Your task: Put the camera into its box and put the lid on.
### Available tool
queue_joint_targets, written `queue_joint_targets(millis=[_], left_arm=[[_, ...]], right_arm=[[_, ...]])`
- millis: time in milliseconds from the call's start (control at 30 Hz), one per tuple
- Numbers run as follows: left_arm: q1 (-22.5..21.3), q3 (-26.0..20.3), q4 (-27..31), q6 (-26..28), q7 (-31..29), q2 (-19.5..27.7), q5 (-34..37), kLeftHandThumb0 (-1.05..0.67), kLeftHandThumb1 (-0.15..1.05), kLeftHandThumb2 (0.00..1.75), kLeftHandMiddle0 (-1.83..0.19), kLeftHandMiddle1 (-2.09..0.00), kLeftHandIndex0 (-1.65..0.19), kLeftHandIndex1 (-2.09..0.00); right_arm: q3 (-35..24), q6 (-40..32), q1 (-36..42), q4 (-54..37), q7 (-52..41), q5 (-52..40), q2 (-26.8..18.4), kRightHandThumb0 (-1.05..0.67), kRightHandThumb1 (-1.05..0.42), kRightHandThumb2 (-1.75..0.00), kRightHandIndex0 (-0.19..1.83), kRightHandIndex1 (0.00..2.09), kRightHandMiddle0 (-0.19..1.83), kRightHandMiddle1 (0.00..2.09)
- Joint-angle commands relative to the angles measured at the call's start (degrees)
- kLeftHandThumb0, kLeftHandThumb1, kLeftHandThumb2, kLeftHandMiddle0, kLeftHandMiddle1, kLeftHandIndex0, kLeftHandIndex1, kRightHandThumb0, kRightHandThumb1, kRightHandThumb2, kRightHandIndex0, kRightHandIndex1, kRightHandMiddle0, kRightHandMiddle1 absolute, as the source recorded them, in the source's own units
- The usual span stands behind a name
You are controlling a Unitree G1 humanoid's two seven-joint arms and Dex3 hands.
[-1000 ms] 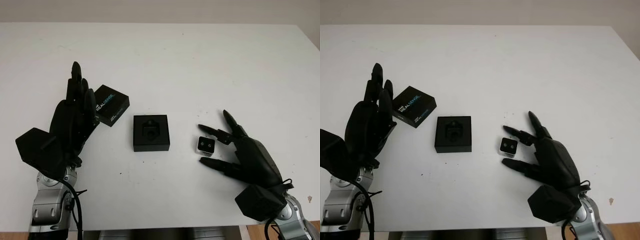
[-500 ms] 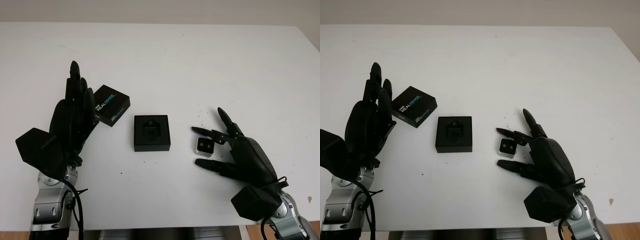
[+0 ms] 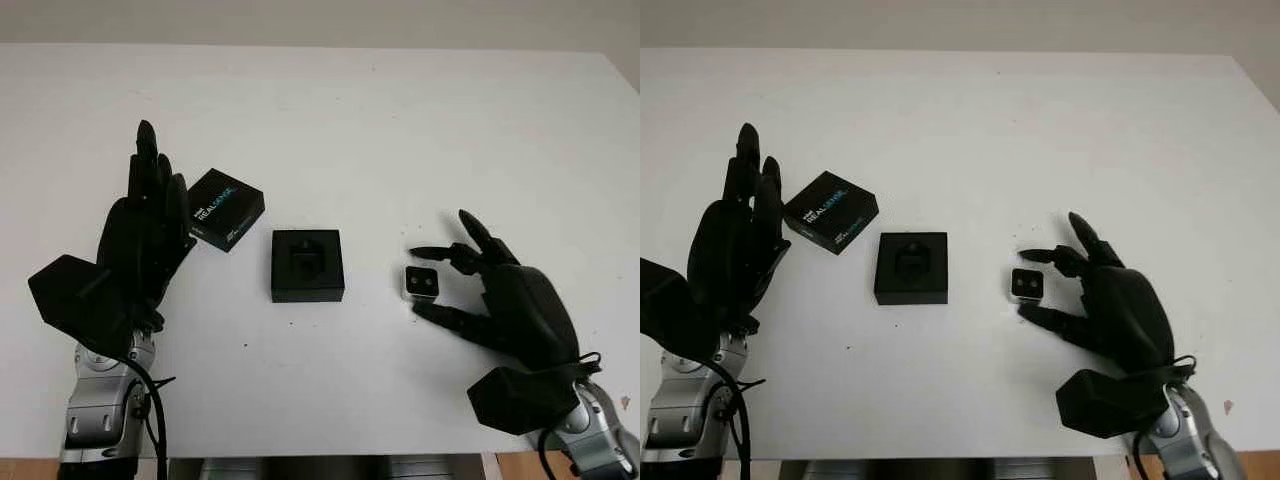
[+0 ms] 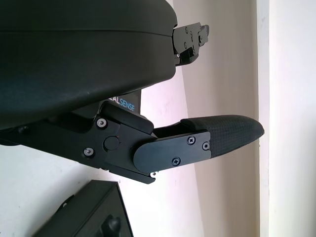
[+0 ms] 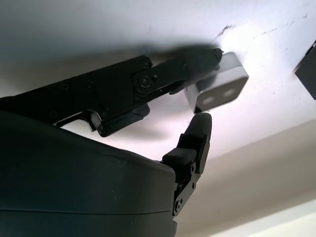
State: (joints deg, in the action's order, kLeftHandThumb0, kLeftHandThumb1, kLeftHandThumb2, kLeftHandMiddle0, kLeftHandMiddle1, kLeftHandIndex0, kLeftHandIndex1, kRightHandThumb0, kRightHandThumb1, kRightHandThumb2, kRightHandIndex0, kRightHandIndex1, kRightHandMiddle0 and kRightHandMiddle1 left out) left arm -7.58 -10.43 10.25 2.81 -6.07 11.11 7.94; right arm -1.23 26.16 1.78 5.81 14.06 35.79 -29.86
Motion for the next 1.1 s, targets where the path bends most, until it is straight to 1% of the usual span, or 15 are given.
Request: queue_joint_targets(millis=[0,167,333,633,800,1067], left_arm=[[0.2,-0.2,0.9,-0.2,0.0,0.1,0.0,-0.83,1.05,0.63,0.19,0.0,0.19,0.0],[0.3,-0.4,1.5,0.0,0.7,0.0,-0.2,-0.84,1.05,0.62,0.19,0.0,0.19,0.0],[0.5,-0.3,2.1,0.5,1.3,-0.2,-0.4,-0.84,1.05,0.62,0.19,0.0,0.19,0.0],[0.4,-0.1,2.2,0.9,1.7,-0.3,-0.3,-0.83,1.05,0.62,0.19,0.0,0.19,0.0],[0.7,-0.2,2.5,1.1,1.5,-0.1,-0.3,-0.84,1.05,0.62,0.19,0.0,0.19,0.0],[0.9,0.0,1.9,-0.2,1.3,-0.6,-0.1,-0.83,1.05,0.61,0.19,0.0,0.19,0.0]], right_arm=[[-0.4,1.0,-0.4,-2.4,0.7,1.2,-1.4,-0.63,-0.93,-0.05,0.23,0.08,0.46,0.61],[-0.5,1.2,0.1,-5.4,0.8,3.4,-2.9,-0.66,-0.92,-0.05,0.24,0.07,0.48,0.6],[-0.9,1.0,0.9,-7.3,-1.4,2.4,-3.8,-0.66,-0.92,-0.05,0.22,0.06,0.5,0.6],[-0.4,1.1,1.4,-7.4,-1.4,3.4,-3.2,-0.65,-0.91,-0.05,0.24,0.06,0.55,0.6],[-0.4,0.9,0.7,-6.6,-1.3,4.2,-3.5,-0.65,-0.91,-0.06,0.24,0.06,0.54,0.59],[-0.5,0.4,-0.9,-4.1,0.0,4.1,-3.2,-0.64,-0.91,-0.05,0.25,0.06,0.56,0.59]])
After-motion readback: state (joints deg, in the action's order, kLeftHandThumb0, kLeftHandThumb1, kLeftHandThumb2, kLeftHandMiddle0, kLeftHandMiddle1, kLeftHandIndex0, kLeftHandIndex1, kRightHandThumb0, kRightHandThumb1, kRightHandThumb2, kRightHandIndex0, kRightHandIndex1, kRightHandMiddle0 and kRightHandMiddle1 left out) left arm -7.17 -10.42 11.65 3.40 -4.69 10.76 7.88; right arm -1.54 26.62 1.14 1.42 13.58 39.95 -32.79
